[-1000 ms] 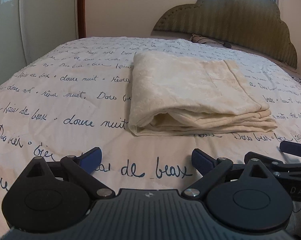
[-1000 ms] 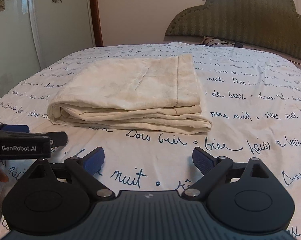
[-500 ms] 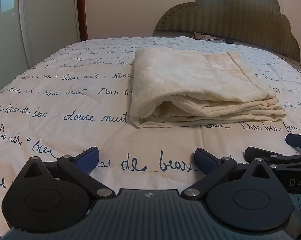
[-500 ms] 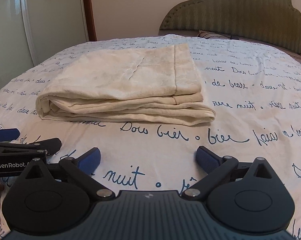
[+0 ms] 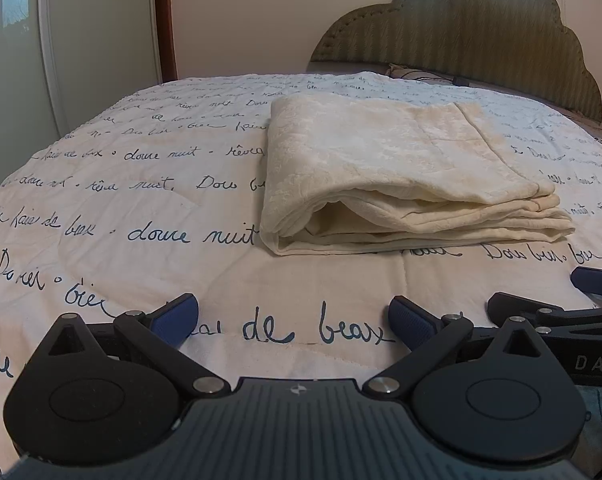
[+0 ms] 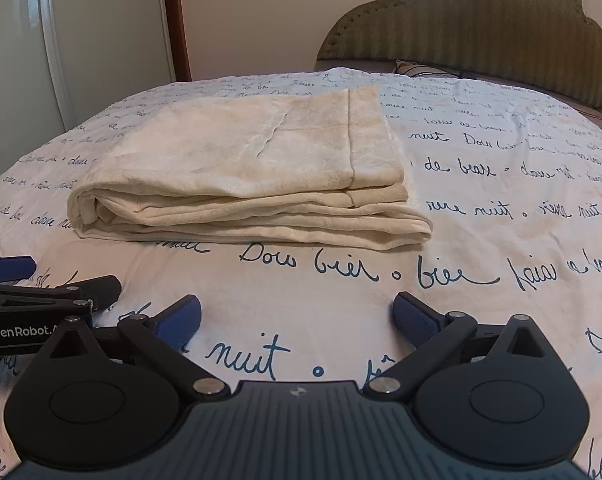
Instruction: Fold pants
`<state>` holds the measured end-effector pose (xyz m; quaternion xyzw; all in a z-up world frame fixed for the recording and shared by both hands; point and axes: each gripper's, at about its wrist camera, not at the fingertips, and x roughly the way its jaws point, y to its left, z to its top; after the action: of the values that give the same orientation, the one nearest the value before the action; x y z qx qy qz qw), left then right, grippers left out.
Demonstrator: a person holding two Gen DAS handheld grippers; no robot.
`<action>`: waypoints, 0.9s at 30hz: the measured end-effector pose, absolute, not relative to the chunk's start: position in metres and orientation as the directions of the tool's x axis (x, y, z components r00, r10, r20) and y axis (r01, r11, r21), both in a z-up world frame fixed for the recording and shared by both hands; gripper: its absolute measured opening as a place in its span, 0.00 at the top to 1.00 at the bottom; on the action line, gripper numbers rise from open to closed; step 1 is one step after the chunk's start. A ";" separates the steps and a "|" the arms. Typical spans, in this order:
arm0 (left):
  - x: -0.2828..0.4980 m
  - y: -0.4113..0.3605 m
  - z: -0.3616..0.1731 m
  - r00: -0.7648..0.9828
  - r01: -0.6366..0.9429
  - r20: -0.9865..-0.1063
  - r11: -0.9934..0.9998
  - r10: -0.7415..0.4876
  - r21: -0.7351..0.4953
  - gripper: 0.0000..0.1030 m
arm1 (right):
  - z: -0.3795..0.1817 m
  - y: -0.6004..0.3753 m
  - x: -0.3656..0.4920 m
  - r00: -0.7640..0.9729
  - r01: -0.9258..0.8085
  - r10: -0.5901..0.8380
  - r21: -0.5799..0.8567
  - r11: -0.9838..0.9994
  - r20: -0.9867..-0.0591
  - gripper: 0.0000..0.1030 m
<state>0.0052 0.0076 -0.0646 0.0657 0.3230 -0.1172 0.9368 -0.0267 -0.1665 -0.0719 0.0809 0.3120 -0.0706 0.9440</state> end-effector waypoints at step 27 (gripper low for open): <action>0.005 0.004 -0.065 0.764 0.254 -0.625 0.965 -0.159 0.065 0.00 | -0.072 -0.167 -0.027 0.796 0.187 -0.084 0.112 0.976 -0.600 0.00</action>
<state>0.0048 0.0043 -0.0647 0.0731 0.3252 -0.1101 0.9364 -0.0266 -0.1668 -0.0720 0.0829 0.3114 -0.0719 0.9439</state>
